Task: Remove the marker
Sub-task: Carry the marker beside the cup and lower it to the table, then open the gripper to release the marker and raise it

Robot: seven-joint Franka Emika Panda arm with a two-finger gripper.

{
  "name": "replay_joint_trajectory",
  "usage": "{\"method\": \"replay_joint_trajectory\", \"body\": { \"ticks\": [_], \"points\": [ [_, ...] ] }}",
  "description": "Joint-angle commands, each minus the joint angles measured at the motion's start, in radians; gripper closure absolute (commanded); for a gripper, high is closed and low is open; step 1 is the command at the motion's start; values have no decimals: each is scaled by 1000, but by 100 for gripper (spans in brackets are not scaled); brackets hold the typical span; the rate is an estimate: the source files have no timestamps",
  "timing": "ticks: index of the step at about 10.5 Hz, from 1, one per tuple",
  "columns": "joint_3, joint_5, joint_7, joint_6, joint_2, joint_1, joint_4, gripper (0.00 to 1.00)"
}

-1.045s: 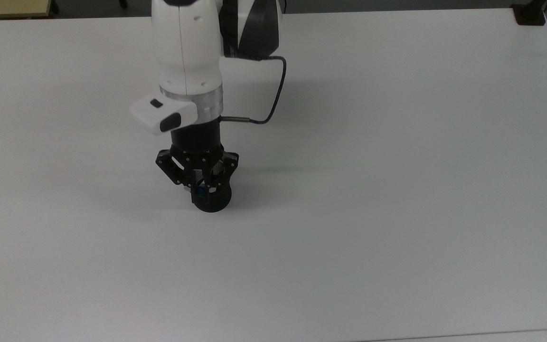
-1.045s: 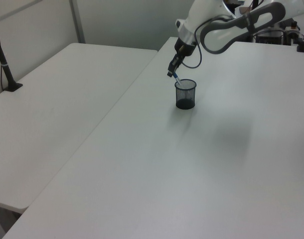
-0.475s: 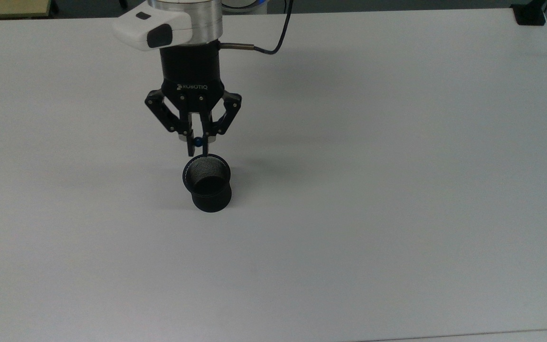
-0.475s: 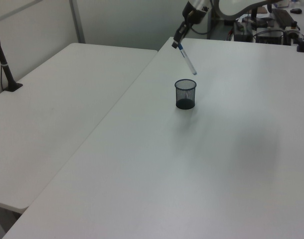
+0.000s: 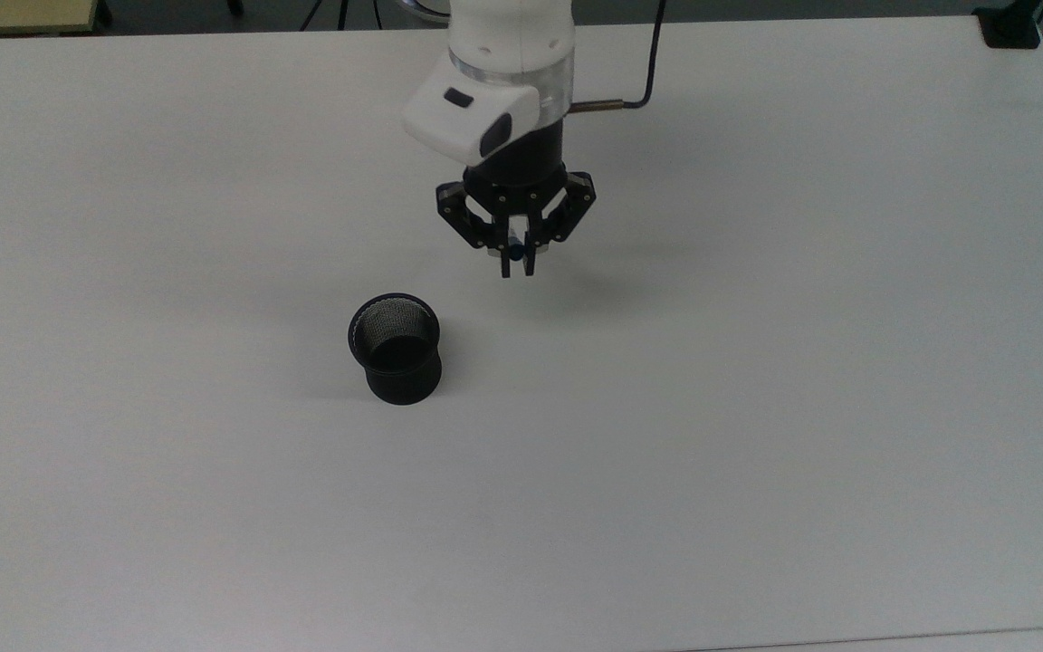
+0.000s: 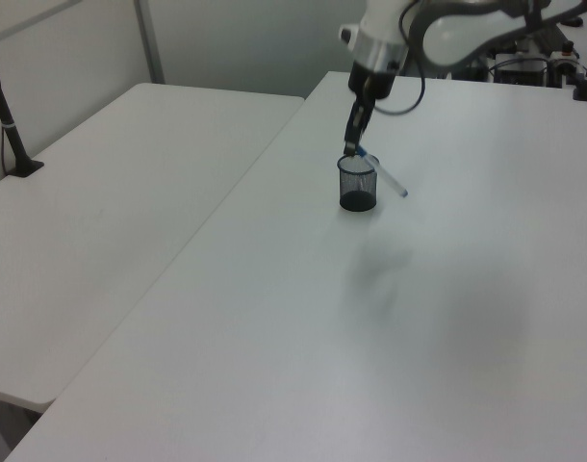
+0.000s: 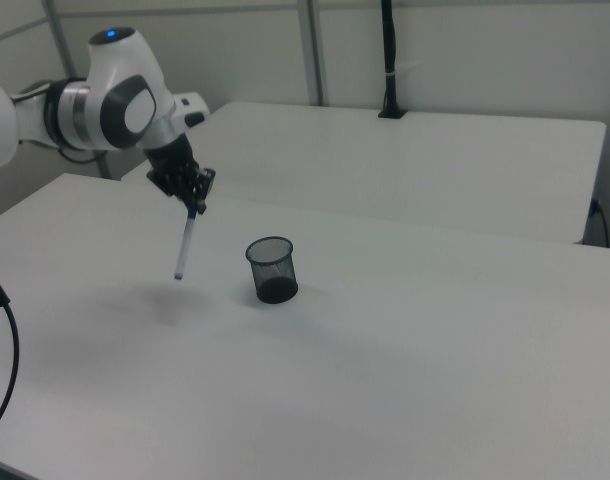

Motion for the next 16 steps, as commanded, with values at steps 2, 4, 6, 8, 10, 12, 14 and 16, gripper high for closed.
{"method": "replay_joint_trajectory", "body": {
  "ticks": [2, 4, 6, 8, 10, 12, 14, 16],
  "points": [
    [-11, 5, 48, 72, 112, 35, 2, 86],
    [-11, -5, 68, 135, 153, 36, 5, 83],
    [-11, -10, 68, 147, 167, 35, 7, 43],
    [-12, -13, 84, 147, 163, 36, 9, 0],
    [-12, -12, 85, 129, 126, 33, 16, 0],
    [-14, -12, 85, -16, 48, 22, 16, 0],
    [-14, -13, 75, -235, -47, 22, 12, 0],
    [-21, -13, 47, -377, -130, 12, 10, 0]
  ]
}}
